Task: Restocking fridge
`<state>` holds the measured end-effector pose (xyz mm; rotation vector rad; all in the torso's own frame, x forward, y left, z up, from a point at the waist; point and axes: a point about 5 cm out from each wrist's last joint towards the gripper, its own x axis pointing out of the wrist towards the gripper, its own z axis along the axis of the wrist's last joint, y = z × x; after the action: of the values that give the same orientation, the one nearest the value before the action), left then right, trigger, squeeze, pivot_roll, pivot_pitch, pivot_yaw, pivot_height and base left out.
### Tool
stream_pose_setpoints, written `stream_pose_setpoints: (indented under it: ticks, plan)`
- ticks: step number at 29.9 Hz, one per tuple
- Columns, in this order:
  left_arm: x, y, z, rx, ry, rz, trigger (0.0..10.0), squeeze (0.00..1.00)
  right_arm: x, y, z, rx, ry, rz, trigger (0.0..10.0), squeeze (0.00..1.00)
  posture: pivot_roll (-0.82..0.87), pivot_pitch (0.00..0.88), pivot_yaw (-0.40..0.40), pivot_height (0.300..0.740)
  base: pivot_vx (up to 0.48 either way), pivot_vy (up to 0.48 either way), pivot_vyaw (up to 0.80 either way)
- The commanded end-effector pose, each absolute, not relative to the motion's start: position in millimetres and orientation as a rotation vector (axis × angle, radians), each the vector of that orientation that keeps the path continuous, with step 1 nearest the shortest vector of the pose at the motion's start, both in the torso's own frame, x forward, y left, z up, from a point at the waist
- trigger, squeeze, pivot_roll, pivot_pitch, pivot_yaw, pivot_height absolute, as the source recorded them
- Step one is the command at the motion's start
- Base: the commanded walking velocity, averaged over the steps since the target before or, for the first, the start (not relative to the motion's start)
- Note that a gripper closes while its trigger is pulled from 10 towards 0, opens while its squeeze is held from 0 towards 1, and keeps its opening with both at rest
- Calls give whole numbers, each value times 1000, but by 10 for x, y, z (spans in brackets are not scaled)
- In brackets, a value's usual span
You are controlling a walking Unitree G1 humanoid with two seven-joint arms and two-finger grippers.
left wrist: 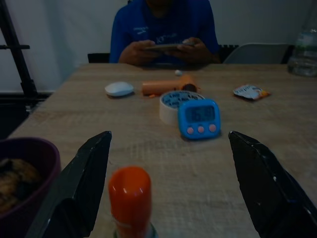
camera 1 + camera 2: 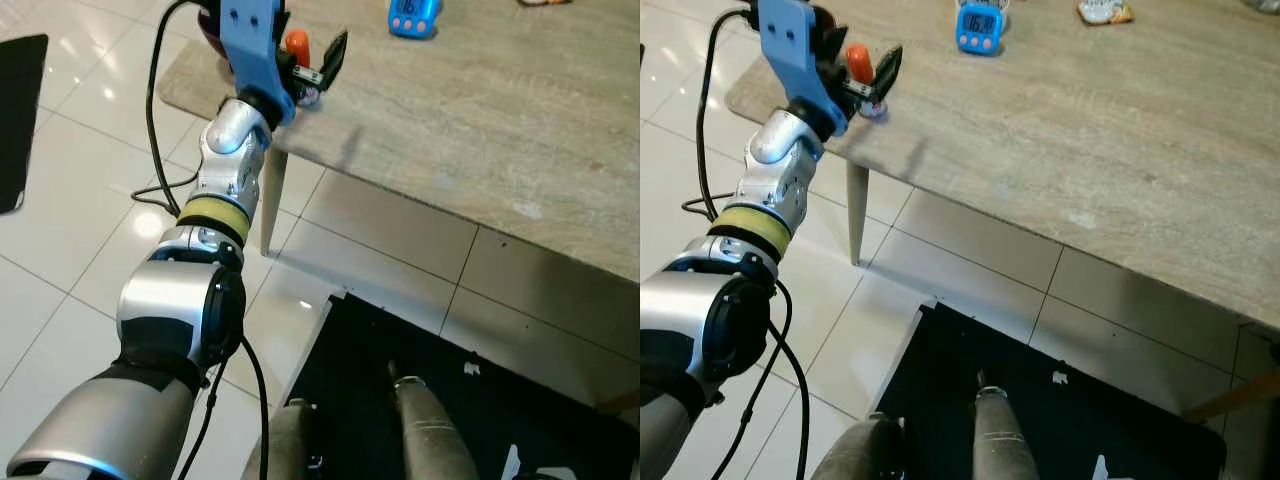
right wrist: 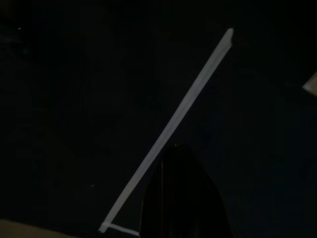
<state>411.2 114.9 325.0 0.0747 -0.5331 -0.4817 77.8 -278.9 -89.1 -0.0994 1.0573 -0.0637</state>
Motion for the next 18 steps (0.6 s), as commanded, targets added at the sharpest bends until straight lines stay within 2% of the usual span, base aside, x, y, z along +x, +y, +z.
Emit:
stream_pose_setpoints:
  ticks: [1,12,18]
  plan:
    - [4133,1154,3167,74,-500,-461,10000,0,544,-2797,-929,-84,1113,-76,10000,0,-155,487,34,740,0,0,0]
    - [4159,1243,3159,77,-473,-411,10000,0,319,-2851,-919,-84,1135,-93,10000,0,-171,516,35,740,0,0,0]
    - [4164,1190,3154,56,-461,-428,10000,0,304,-2867,-906,-86,1125,-98,10000,0,-193,522,40,740,0,0,0]
